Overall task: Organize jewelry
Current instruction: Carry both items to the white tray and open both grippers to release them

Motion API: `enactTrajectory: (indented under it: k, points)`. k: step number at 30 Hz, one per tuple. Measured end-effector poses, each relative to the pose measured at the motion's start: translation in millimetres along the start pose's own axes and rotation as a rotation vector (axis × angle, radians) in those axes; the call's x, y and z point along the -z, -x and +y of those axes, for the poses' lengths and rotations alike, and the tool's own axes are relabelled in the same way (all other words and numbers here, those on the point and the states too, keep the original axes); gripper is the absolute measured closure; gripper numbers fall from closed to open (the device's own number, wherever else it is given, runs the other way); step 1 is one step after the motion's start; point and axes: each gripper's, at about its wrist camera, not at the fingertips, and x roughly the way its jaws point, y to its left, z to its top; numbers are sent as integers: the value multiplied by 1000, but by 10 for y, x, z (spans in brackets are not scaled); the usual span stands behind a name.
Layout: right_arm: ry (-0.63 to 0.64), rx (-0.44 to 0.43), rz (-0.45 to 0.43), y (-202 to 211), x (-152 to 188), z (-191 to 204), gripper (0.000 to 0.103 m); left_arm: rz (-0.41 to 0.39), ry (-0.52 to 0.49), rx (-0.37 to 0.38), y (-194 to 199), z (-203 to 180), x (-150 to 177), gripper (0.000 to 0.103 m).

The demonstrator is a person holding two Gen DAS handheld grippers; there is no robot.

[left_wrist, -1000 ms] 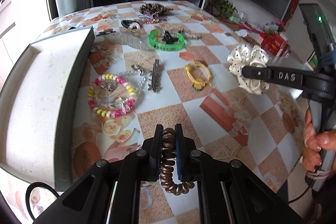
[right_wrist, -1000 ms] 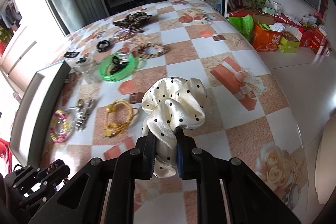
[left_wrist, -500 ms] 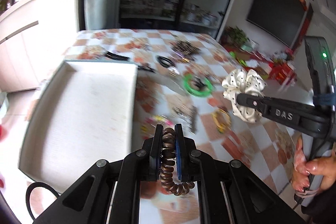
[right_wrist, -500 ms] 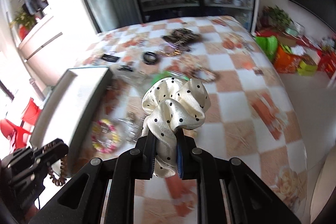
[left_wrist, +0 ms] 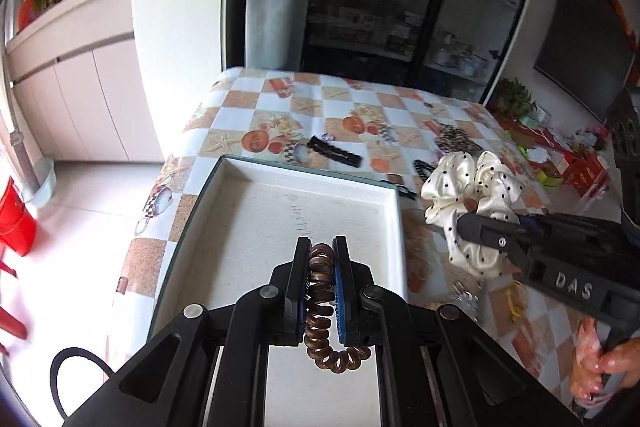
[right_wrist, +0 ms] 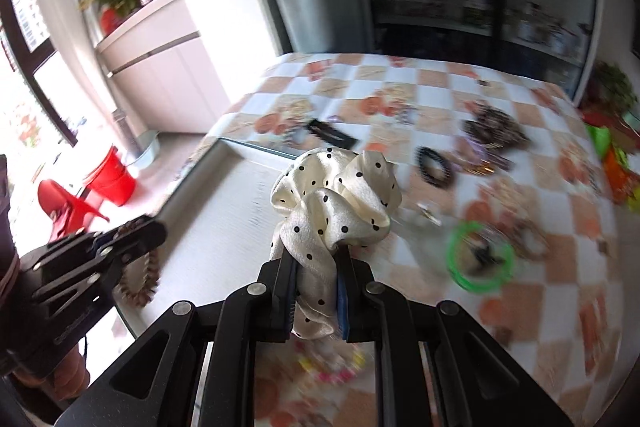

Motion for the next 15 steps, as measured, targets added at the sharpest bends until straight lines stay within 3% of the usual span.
enactTrajectory:
  k: [8, 15]
  points:
    - [31, -32, 98, -641, -221, 211, 86, 115, 52, -47, -727, 355, -123, 90]
    - [24, -38, 174, -1130, -264, 229, 86, 145, 40, -103, -1003, 449, -74, 90]
